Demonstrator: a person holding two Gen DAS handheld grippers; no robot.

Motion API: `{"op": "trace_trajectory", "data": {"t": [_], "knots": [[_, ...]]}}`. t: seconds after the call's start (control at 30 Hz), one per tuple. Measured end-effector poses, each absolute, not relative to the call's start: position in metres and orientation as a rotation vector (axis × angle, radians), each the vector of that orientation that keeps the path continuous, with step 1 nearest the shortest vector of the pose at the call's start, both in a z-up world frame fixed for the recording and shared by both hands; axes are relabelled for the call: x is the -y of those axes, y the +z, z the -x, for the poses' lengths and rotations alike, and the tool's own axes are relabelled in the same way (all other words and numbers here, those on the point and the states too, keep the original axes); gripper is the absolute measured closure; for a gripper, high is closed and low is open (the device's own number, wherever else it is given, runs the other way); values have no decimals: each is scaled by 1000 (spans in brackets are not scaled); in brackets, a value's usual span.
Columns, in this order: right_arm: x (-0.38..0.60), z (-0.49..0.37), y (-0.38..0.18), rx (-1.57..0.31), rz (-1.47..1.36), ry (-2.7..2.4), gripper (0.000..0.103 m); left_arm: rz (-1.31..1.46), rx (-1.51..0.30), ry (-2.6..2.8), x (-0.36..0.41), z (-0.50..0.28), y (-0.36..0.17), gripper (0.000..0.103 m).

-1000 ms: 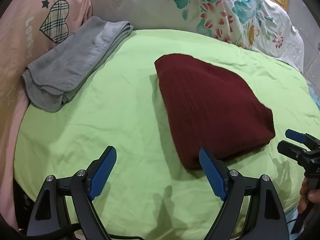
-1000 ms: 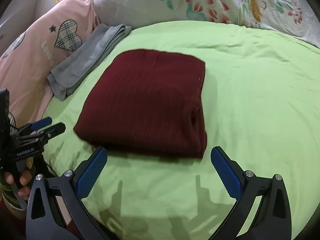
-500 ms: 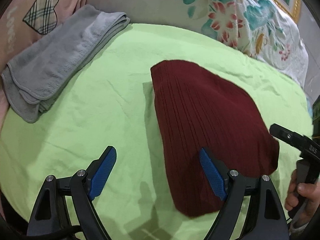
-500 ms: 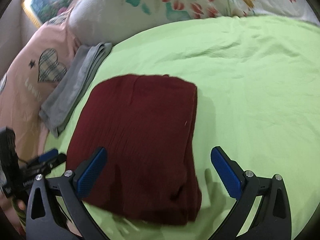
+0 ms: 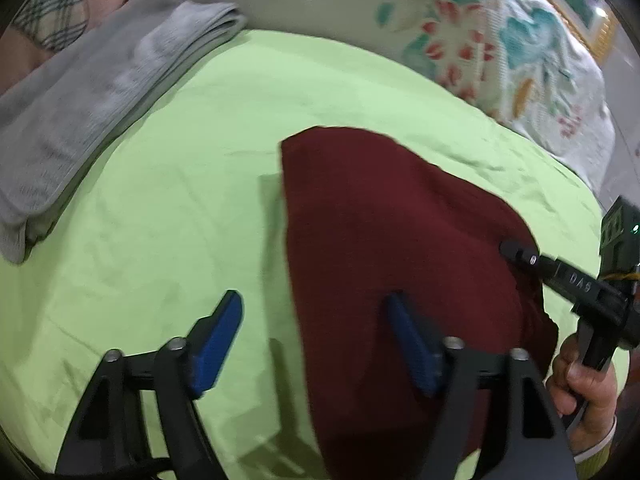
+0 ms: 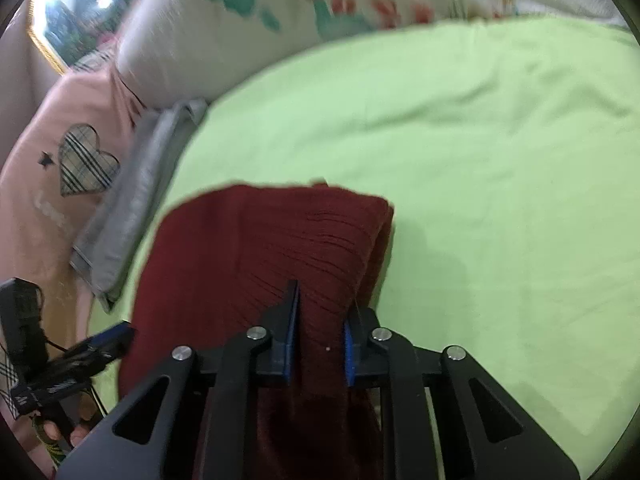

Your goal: Fold large clothes

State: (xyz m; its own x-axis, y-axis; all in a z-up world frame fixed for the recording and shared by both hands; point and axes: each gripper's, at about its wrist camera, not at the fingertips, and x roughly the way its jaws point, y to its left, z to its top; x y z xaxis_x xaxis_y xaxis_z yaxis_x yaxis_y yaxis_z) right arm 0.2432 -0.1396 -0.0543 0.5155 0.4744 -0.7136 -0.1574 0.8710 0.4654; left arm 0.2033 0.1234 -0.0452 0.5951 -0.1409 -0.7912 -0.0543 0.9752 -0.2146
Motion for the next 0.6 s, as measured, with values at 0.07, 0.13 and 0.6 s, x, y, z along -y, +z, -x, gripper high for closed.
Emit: {"op": "trace_trajectory", "data": {"t": [0.07, 0.13, 0.6], "knots": [[147, -240, -47, -926, -376, 374, 97, 191, -924, -63, -114, -201, -40, 34], [152, -240, -51, -932, -371, 351, 97, 167, -922, -69, -106, -200, -42, 34], [148, -227, -39, -953, -330, 322, 64, 189, -891, -86, -115, -179, -35, 34]]}}
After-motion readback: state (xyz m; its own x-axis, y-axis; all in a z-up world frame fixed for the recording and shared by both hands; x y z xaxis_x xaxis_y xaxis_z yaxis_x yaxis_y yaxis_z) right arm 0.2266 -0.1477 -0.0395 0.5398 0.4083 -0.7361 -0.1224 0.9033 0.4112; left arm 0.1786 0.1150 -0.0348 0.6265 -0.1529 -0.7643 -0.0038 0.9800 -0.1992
